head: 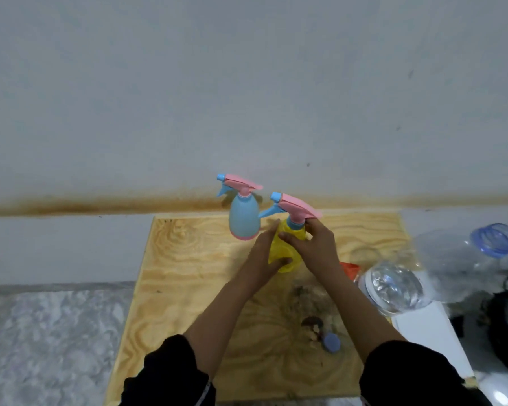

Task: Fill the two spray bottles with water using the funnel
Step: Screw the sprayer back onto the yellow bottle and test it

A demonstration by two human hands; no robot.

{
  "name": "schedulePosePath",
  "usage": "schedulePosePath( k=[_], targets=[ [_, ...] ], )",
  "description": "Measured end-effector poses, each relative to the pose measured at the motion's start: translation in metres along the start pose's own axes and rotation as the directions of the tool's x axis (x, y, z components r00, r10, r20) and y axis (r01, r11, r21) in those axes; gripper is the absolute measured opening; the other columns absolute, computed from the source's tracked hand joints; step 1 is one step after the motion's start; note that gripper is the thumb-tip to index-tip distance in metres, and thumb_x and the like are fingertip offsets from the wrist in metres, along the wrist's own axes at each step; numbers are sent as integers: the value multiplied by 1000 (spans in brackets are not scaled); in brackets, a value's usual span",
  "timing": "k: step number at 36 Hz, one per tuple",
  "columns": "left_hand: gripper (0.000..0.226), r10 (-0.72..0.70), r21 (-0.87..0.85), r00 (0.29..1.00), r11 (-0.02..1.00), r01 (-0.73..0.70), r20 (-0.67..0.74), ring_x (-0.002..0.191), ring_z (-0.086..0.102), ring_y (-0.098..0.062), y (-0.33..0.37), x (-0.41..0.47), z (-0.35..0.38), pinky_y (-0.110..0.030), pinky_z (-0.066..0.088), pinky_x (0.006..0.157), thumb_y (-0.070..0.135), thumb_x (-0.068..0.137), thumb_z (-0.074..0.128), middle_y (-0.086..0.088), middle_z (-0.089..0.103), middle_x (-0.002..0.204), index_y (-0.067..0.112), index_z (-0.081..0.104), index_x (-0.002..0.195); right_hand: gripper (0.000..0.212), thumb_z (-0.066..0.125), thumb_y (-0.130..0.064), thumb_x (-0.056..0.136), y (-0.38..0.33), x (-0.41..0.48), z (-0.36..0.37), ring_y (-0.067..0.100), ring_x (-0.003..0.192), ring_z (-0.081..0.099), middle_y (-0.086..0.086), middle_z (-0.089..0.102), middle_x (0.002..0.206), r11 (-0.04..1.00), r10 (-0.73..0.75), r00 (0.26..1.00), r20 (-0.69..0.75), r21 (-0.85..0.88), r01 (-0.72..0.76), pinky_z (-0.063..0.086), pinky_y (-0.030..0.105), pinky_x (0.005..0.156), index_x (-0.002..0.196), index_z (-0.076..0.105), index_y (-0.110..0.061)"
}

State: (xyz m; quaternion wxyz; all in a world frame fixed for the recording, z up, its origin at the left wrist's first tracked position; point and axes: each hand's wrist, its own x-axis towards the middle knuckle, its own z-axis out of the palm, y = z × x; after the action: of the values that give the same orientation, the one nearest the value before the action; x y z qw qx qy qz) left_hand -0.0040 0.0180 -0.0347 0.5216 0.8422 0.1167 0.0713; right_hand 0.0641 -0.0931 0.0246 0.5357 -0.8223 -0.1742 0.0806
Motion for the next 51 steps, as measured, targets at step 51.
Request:
schedulePosePath(
  k=[51],
  targets=[
    [42, -27, 43, 988, 998, 34, -153, 119, 49, -21, -4, 83, 33, -26, 38, 97, 12, 89, 61, -11, 55, 128, 7, 50, 129, 46, 70, -15, 79, 36, 62, 0, 21, 105, 53, 10, 51, 117, 996, 40, 969, -244, -66, -57, 45, 28, 88, 121, 52, -6]
  ],
)
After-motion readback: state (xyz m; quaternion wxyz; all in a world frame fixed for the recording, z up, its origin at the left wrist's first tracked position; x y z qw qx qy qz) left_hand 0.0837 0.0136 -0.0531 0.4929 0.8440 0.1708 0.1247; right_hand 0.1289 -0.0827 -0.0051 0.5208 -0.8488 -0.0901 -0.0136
